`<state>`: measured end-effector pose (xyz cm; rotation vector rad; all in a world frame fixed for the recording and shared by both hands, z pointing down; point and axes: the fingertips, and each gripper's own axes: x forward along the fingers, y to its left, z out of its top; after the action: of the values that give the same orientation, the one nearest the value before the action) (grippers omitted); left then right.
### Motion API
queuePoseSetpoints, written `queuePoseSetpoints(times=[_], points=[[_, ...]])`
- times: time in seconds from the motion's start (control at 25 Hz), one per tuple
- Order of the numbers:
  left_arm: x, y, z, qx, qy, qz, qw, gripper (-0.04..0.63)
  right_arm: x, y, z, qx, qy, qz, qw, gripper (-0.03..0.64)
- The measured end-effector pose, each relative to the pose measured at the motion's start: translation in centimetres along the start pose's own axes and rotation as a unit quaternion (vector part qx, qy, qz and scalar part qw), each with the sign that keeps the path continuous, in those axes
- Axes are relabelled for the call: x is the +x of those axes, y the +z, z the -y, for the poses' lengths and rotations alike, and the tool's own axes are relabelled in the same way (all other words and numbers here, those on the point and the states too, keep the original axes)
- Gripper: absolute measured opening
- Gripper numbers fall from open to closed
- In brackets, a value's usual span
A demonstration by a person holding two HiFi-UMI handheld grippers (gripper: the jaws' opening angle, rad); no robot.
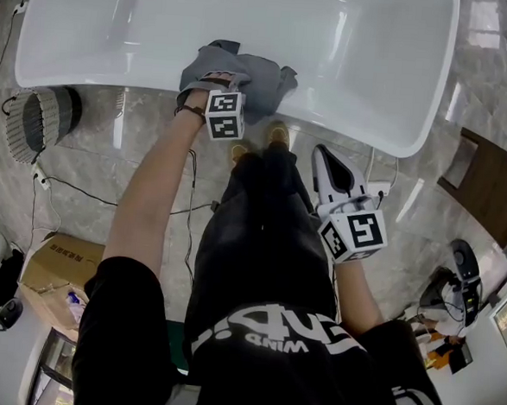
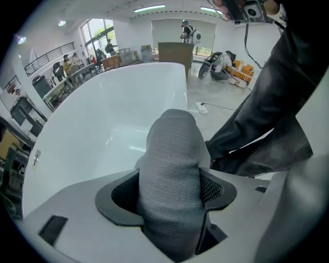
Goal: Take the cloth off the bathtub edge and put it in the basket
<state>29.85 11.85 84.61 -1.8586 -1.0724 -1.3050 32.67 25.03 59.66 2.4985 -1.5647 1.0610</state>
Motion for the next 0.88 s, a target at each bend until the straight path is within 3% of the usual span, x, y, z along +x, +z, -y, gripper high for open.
queuePoseSetpoints(times=[0.32, 0.52, 0.6, 0.76, 0.88], points=[[-1.7, 0.4, 0.3, -0.016, -0.017, -0.005, 0.9997, 0.273, -0.5, 0.7, -1.0, -0.005, 0.009, 0.004, 1.0, 0.014], [-4.5, 1.3, 0.1, -0.06, -0.007, 0.025, 0.9979, 0.196, -1.1, 2.1, -1.7, -0.013, 0.017, 0.009, 1.0, 0.014], [-5.4, 1.6, 0.1, -0.075, -0.002, 0.033, 0.9966, 0.1, -1.3, 2.5, -1.6, -0.016, 0.018, 0.012, 1.0, 0.014], [-6.2, 1.8, 0.3, -0.12, -0.006, 0.032, 0.9922, 0.092, -1.7, 3.4, -1.5, -0.021, 0.017, 0.015, 1.0, 0.014], [-7.8, 2.6, 0.3, -0.177, -0.001, 0.051, 0.9829, 0.091, -2.2, 4.2, -1.5, -0.026, 0.02, 0.018, 0.999, 0.014]])
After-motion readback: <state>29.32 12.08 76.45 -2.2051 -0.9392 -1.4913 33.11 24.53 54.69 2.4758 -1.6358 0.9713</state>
